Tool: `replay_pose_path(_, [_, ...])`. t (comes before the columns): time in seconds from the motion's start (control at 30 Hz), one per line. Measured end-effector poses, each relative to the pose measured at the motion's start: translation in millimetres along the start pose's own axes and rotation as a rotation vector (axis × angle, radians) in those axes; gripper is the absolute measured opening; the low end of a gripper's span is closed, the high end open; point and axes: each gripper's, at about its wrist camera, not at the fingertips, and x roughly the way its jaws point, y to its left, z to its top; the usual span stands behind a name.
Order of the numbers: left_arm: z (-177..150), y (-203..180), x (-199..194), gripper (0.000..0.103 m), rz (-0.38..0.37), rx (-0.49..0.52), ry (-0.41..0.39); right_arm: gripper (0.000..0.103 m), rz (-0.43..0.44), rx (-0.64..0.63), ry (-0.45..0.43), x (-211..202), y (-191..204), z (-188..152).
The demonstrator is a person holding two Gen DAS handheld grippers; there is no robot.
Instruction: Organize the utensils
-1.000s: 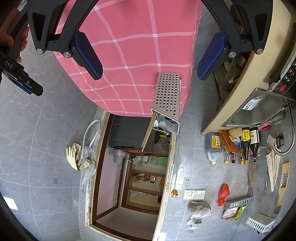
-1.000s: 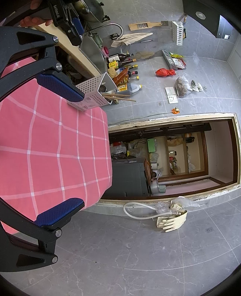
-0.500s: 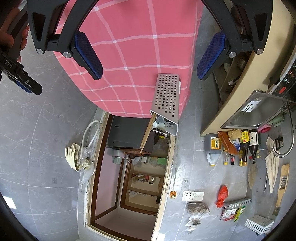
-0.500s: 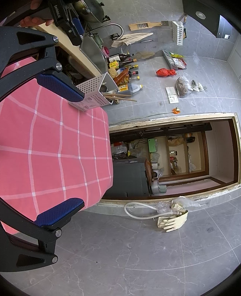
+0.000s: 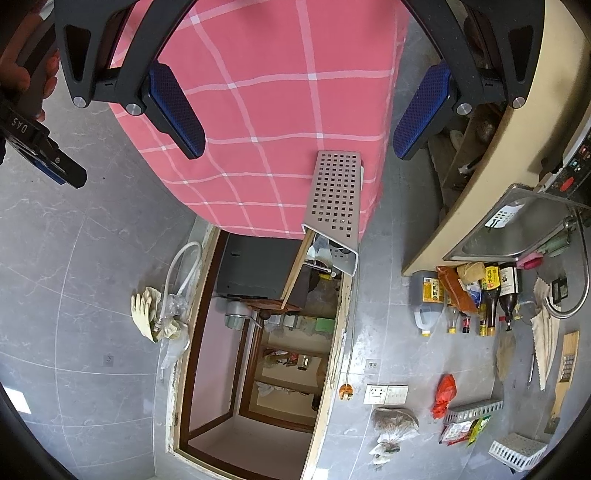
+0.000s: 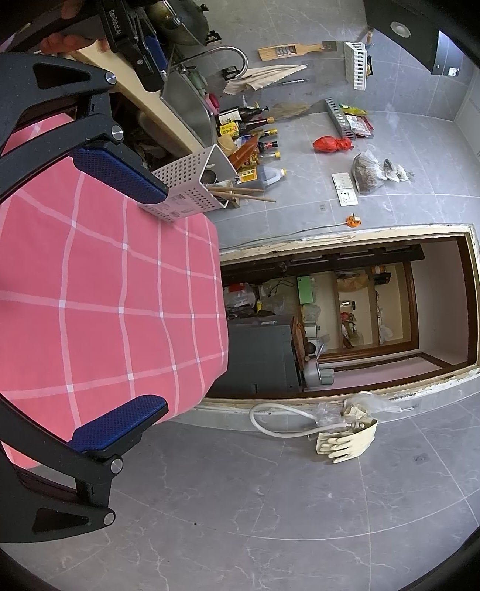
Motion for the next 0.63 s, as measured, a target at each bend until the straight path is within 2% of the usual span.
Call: replay_pose_path(0.63, [2, 1, 4, 0.103, 0.01, -0.001, 0.028, 0.102, 0.005, 0.008, 0.025, -5, 5, -20])
